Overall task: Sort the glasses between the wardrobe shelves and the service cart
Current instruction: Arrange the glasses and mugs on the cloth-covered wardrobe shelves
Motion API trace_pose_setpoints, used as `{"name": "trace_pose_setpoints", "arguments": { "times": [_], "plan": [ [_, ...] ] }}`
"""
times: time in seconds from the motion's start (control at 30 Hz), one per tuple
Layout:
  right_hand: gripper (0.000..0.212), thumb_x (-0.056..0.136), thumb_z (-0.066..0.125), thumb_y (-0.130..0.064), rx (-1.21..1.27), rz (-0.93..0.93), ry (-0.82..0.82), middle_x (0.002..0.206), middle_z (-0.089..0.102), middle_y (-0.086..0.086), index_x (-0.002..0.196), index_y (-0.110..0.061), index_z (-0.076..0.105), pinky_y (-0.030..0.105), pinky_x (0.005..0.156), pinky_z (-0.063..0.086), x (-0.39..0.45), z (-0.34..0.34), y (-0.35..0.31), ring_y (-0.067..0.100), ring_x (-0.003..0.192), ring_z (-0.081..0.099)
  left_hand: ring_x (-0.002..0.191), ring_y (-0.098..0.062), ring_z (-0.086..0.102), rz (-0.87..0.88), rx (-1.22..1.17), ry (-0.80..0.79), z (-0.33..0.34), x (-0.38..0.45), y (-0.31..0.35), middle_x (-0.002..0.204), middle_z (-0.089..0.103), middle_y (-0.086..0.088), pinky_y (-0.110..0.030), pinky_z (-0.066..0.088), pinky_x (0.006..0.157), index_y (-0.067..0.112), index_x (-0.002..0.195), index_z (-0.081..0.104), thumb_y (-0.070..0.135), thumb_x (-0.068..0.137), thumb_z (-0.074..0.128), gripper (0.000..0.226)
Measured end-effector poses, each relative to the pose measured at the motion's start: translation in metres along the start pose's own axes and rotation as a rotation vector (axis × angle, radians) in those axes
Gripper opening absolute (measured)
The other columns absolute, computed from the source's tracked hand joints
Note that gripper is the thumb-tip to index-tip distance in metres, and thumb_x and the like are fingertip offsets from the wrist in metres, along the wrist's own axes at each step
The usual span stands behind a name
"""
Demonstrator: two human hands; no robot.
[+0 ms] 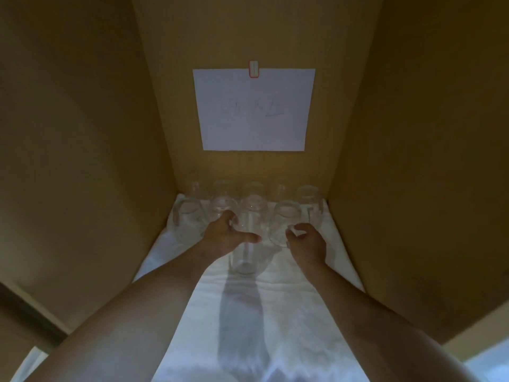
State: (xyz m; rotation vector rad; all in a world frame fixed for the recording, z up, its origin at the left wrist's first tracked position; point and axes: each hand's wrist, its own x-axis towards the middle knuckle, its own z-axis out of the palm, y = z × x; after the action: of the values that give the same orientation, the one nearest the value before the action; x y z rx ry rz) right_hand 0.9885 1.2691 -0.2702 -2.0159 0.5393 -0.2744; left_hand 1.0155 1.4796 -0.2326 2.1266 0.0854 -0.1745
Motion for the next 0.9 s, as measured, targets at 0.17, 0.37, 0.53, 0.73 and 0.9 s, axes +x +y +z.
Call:
{"name": "trace_pose_setpoints", "arguments": {
  "times": [0.17,0.37,0.53,0.73,0.9],
  "plan": [
    [0.035,0.095,0.065,-0.048,0.146,0.156,-0.092,0.096,0.072,0.008,0.106,-0.016,0.068,0.047,0.083,0.061,-0.014,-0.007,0.008,0.029,0.088,0.07,0.079,-0.016,0.067,0.013,-0.119,-0.025,0.002,-0.005,0.021,0.094,0.07,0.002,-0.035,0.057,0.062,0.031,0.089,0.058,0.059,0.027,0.094,0.077],
    [0.067,0.095,0.039,-0.074,0.539,0.428,-0.457,0.107,0.073,0.012,0.115,-0.016,0.065,0.042,0.072,0.062,-0.04,-0.021,-0.004,0.033,0.094,0.073,0.091,-0.016,0.07,0.036,-0.389,-0.219,0.009,-0.021,0.054,0.096,0.071,0.0,-0.038,0.062,0.071,0.027,0.096,0.061,0.038,0.038,0.099,0.069],
    [0.064,0.087,0.067,-0.06,1.015,0.476,-0.594,0.122,0.062,0.024,0.119,-0.006,0.061,0.053,0.077,0.06,-0.043,-0.037,-0.005,0.042,0.101,0.068,0.095,-0.019,0.07,0.017,-0.572,-0.366,0.008,-0.03,0.053,0.098,0.07,-0.005,-0.047,0.061,0.083,0.021,0.108,0.057,0.021,0.052,0.098,0.069],
    [0.027,0.087,0.077,-0.032,0.941,0.271,-0.441,0.111,0.066,0.009,0.11,-0.018,0.076,0.048,0.092,0.057,-0.029,-0.07,-0.03,0.025,0.097,0.064,0.111,-0.018,0.069,0.017,-0.532,-0.358,0.002,-0.035,0.061,0.124,0.067,0.001,-0.043,0.057,0.094,0.031,0.125,0.055,0.026,0.039,0.095,0.096],
    [0.056,0.066,0.093,-0.015,0.514,0.086,-0.062,0.114,0.061,-0.007,0.11,-0.029,0.061,0.04,0.082,0.058,-0.018,-0.102,-0.056,0.012,0.094,0.063,0.116,-0.018,0.057,0.048,-0.4,-0.16,0.008,-0.033,0.07,0.128,0.056,0.004,-0.035,0.052,0.083,0.038,0.126,0.054,0.025,0.058,0.095,0.079]
  ]
}}
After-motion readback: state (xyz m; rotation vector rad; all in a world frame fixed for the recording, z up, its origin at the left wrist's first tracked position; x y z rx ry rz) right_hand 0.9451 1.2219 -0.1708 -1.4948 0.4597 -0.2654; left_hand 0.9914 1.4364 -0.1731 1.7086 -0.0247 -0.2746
